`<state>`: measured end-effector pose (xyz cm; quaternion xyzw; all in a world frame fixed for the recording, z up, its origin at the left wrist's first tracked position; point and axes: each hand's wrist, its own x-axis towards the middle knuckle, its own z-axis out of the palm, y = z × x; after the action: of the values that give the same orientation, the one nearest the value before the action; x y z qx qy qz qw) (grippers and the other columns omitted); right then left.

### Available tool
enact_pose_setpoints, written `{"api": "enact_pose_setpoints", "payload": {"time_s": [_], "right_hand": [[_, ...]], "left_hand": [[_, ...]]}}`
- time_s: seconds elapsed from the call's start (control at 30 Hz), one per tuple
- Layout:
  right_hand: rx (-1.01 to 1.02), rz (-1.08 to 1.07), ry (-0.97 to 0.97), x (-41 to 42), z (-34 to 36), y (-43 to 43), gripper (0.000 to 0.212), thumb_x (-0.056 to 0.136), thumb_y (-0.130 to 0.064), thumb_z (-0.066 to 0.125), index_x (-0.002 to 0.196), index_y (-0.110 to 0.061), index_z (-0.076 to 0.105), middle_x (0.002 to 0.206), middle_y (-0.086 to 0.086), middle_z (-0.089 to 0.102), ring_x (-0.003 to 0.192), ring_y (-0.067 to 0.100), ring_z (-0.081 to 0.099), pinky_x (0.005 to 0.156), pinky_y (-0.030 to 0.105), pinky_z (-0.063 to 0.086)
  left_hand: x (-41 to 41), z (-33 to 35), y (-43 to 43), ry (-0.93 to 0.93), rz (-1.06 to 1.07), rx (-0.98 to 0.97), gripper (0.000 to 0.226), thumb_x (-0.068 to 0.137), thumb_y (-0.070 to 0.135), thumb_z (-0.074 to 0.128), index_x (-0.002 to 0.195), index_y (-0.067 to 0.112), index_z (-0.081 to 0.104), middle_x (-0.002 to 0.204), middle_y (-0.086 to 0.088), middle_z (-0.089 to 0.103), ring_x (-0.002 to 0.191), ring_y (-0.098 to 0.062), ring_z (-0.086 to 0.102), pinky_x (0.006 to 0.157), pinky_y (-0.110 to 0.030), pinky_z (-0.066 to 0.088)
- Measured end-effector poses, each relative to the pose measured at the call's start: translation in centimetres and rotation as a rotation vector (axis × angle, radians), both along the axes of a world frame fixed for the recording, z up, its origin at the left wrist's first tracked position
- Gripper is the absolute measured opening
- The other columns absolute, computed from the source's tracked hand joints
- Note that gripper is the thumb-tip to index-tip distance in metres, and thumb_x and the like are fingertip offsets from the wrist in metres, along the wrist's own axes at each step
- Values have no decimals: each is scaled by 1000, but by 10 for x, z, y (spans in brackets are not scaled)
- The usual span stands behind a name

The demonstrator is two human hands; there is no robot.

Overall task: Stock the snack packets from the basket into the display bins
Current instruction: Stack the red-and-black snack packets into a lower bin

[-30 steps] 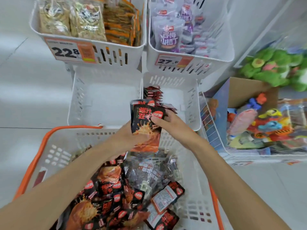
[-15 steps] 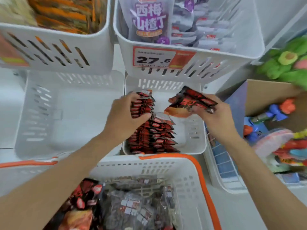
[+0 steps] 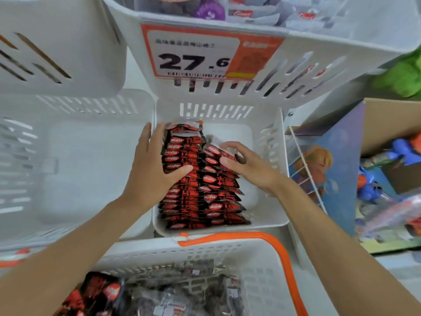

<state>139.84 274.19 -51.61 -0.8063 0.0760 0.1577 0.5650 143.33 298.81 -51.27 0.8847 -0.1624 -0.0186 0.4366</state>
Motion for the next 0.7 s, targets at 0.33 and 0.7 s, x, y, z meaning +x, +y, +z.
{"api": "enact_pose_setpoints", "payload": {"time_s": [0.33,0.7], "right_hand": [[-161,144,-40,11,11,9,54,88,-43,67,138,-38,48,141,-9,40,127,-14,36,106,4,25],[-205,85,-5,3,26,5,77,81,-46,73,146,-52,32,164,-14,-2,149,5,5,114,27,16]], "left_hand": [[2,-5,1,-1,7,2,98,77,49,74,153,37,14,164,2,2,150,-12,2,113,-32,9],[-1,4,5,78,-30,-8,97,79,45,75,153,39,12,164,1,-1,151,-14,-1,118,-40,10]]}}
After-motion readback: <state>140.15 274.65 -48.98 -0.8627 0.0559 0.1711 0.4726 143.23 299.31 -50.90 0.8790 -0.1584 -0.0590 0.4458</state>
